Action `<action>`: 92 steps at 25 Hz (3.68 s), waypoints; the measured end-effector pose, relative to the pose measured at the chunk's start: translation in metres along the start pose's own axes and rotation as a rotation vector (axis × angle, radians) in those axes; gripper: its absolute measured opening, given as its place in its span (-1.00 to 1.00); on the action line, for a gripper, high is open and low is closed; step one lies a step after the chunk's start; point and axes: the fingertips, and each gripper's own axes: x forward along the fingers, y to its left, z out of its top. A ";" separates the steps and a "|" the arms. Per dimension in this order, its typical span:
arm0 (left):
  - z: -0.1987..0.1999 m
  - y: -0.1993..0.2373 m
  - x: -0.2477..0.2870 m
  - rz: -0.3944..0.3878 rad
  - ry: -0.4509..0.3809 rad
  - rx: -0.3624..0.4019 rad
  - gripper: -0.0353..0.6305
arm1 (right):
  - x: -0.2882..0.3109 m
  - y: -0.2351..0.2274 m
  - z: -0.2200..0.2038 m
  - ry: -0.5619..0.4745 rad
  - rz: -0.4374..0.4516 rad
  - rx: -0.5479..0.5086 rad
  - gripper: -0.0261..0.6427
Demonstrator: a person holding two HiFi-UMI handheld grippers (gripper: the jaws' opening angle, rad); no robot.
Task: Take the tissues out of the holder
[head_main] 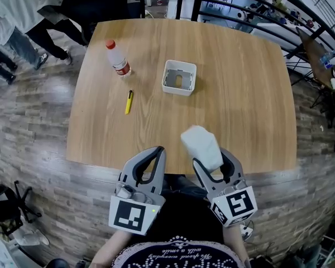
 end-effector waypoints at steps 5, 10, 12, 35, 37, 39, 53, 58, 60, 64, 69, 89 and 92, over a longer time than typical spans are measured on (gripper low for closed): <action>-0.001 -0.050 0.014 -0.137 0.054 0.161 -0.88 | -0.007 -0.013 -0.001 -0.003 -0.020 0.012 -0.12; 0.001 -0.081 0.022 -0.209 0.043 0.207 -0.88 | -0.008 -0.023 -0.007 0.012 -0.045 0.038 -0.12; 0.000 -0.085 0.025 -0.222 0.041 0.207 -0.88 | -0.007 -0.023 -0.009 0.015 -0.045 0.052 -0.12; -0.007 -0.079 0.032 -0.235 0.076 0.197 -0.88 | 0.009 -0.016 -0.007 0.030 -0.016 0.059 -0.12; -0.008 -0.077 0.032 -0.234 0.077 0.196 -0.88 | 0.011 -0.014 -0.007 0.031 -0.014 0.059 -0.12; -0.008 -0.075 0.031 -0.234 0.078 0.193 -0.88 | 0.011 -0.013 -0.007 0.032 -0.013 0.058 -0.12; -0.008 -0.067 0.026 -0.232 0.069 0.179 -0.88 | 0.014 -0.005 -0.005 0.032 -0.018 0.064 -0.12; -0.008 -0.065 0.026 -0.236 0.070 0.173 -0.88 | 0.015 -0.004 -0.006 0.038 -0.021 0.064 -0.12; -0.008 -0.066 0.026 -0.236 0.069 0.173 -0.88 | 0.014 -0.004 -0.006 0.039 -0.022 0.065 -0.12; -0.007 -0.069 0.026 -0.236 0.067 0.177 -0.88 | 0.011 -0.007 -0.005 0.039 -0.026 0.065 -0.12; -0.007 -0.070 0.027 -0.232 0.070 0.175 -0.88 | 0.009 -0.008 -0.006 0.037 -0.023 0.064 -0.12; -0.007 -0.065 0.026 -0.216 0.071 0.168 -0.88 | 0.013 -0.004 -0.005 0.038 -0.003 0.065 -0.12; -0.007 -0.064 0.026 -0.216 0.073 0.166 -0.88 | 0.013 -0.004 -0.004 0.040 -0.003 0.067 -0.12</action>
